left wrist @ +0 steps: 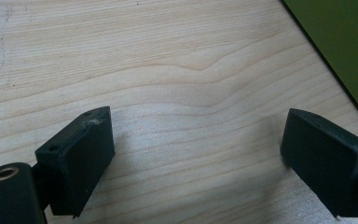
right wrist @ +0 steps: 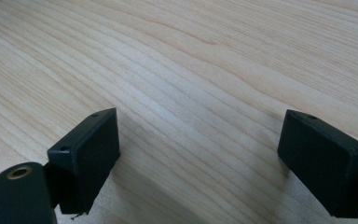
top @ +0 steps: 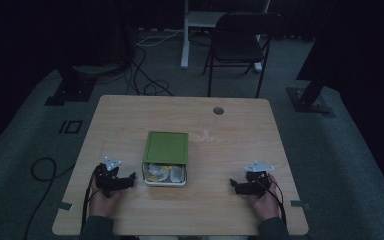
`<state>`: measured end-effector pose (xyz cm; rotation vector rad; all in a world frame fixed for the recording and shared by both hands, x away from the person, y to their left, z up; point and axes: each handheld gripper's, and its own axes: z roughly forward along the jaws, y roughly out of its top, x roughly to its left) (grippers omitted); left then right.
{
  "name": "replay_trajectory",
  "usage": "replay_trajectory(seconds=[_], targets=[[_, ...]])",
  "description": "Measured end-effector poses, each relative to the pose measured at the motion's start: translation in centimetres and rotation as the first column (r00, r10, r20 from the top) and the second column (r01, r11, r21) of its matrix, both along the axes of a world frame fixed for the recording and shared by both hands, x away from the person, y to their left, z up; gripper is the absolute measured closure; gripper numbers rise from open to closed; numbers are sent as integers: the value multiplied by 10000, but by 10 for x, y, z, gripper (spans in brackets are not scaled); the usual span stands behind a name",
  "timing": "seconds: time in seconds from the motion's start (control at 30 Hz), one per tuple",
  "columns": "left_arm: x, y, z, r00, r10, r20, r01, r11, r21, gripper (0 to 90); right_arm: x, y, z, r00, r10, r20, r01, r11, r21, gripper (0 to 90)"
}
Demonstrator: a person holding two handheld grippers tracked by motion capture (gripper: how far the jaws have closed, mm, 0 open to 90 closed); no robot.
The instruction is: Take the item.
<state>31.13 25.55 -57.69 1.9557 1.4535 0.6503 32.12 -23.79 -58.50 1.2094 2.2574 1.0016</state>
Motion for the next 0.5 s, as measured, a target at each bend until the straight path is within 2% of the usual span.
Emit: replay_trajectory(seconds=[0.03,0.5], targets=[[0,0,0,10000,1,0,-1,10000,1,105,-2,1,0,9997,-242,-6,242,9997,9,124],[0,0,0,10000,0,-1,0,10000,2,104,-2,1,0,9997,-250,-2,250,9997,18,127]])
